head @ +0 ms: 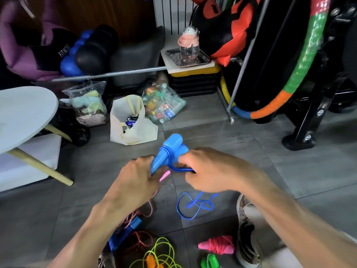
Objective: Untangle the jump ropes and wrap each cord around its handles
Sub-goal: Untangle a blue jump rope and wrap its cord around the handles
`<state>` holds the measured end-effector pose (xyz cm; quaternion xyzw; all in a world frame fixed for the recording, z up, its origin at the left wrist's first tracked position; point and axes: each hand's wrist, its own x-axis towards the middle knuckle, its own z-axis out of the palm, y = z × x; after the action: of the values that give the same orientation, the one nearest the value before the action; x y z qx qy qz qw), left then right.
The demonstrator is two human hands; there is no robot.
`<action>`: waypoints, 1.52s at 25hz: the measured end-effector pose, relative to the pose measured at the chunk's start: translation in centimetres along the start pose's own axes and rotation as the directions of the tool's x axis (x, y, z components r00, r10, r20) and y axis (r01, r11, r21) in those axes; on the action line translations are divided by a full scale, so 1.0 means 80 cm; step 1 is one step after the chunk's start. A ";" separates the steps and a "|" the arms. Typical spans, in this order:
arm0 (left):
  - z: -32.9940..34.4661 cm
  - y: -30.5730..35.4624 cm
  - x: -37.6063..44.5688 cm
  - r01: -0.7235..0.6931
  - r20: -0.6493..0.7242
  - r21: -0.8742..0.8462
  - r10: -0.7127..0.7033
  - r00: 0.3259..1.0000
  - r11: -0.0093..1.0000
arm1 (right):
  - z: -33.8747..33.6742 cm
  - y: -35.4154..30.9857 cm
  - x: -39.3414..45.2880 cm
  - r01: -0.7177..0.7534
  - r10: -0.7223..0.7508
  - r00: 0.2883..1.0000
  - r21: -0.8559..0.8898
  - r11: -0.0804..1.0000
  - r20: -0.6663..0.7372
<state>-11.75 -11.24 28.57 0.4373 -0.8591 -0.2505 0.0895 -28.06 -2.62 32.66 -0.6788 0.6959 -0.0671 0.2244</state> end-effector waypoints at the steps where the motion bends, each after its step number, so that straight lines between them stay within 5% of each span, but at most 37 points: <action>1: 0.005 0.004 -0.001 -0.023 0.065 0.047 0.020 0.998 0.999 | -0.005 0.005 0.000 0.003 -0.001 1.000 -0.078 0.997 0.025; 9: 0.005 0.021 -0.012 -0.334 0.402 0.220 0.227 0.887 0.916 | -0.028 -0.001 0.014 0.137 -0.149 0.988 -0.247 0.959 -0.029; 12: -0.011 0.024 -0.018 -0.368 0.428 -0.102 0.375 0.823 0.924 | -0.040 0.018 0.023 0.119 -0.158 0.982 0.300 0.947 0.108; 15: -0.027 0.028 -0.026 -0.281 0.327 -0.524 0.494 0.805 0.804 | -0.036 0.033 0.026 0.056 -0.252 0.956 0.750 0.659 0.151; 18: -0.039 0.027 -0.028 -0.126 0.182 -0.720 0.360 0.915 0.683 | -0.009 0.036 0.036 -0.045 -0.110 0.990 0.926 0.375 0.093; 20: -0.041 0.018 -0.021 0.010 0.119 -0.794 0.140 0.983 0.608 | 0.006 0.026 0.039 0.007 -0.046 0.999 0.938 0.347 0.010; 22: -0.040 0.014 -0.013 0.078 0.099 -0.795 0.002 0.995 0.602 | 0.014 0.014 0.042 0.000 0.037 0.999 0.928 0.374 -0.015; 27: -0.040 0.007 -0.005 0.080 -0.020 -0.544 -0.108 0.994 0.835 | 0.026 -0.009 0.032 -0.109 0.179 0.983 0.906 0.409 0.037; 32: -0.025 -0.006 0.002 0.083 -0.189 -0.141 -0.109 0.976 0.986 | 0.031 -0.013 0.018 -0.056 0.136 0.981 0.478 0.876 -0.135; 34: -0.011 -0.008 0.005 0.099 -0.145 -0.018 -0.101 0.984 0.995 | 0.027 -0.012 0.015 -0.058 0.076 0.996 0.299 0.953 -0.048; 38: 0.011 -0.006 0.000 0.064 -0.052 0.166 -0.056 0.997 0.984 | 0.013 0.001 0.012 -0.116 0.056 0.970 0.247 0.962 0.237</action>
<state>-11.73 -11.17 27.59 0.4747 -0.8612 -0.1696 0.0654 -27.65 -3.29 31.48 -0.6156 0.6800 -0.0695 0.3922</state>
